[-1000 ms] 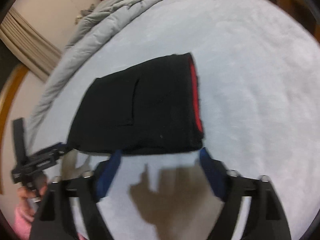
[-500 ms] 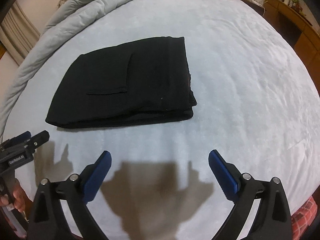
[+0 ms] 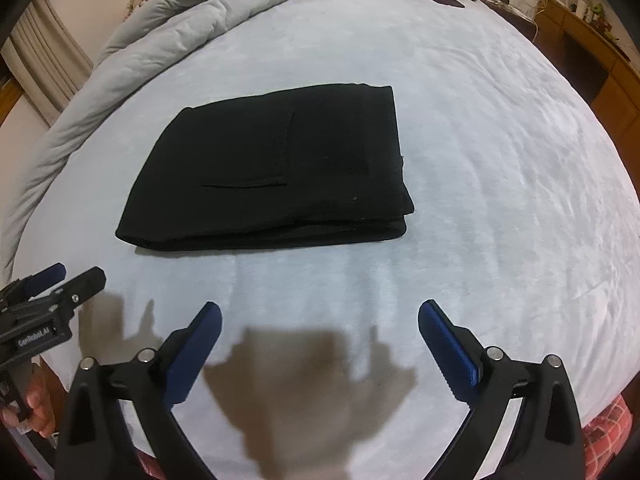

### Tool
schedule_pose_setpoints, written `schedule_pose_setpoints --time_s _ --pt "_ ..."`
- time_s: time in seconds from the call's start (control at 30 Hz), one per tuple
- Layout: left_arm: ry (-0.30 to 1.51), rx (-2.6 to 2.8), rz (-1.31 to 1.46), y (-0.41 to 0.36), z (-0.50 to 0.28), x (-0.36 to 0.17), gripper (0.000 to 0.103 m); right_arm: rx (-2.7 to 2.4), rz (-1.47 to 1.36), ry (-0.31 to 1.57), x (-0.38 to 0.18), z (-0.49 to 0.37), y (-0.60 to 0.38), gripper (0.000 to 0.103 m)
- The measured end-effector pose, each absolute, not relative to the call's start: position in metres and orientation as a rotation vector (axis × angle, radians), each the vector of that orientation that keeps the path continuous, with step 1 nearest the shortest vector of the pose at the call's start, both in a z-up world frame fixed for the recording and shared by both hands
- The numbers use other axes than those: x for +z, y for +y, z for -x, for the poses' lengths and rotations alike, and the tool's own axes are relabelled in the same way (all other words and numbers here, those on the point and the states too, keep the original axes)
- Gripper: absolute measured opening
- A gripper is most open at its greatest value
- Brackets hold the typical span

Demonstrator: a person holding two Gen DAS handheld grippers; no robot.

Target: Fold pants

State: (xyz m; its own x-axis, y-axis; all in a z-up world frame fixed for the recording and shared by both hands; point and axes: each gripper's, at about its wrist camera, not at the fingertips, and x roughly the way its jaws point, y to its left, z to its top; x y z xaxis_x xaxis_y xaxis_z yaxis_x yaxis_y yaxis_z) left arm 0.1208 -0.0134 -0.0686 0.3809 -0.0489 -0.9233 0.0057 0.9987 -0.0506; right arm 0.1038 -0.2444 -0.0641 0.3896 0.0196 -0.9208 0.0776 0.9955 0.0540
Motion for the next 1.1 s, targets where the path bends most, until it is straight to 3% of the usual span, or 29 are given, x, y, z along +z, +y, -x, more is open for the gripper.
schedule_pose_setpoints --time_s 1.1 --pt "1.186 -0.046 0.051 -0.021 -0.121 -0.068 0.095 -0.078 -0.092 1.223 -0.078 -0.105 -0.251 0.099"
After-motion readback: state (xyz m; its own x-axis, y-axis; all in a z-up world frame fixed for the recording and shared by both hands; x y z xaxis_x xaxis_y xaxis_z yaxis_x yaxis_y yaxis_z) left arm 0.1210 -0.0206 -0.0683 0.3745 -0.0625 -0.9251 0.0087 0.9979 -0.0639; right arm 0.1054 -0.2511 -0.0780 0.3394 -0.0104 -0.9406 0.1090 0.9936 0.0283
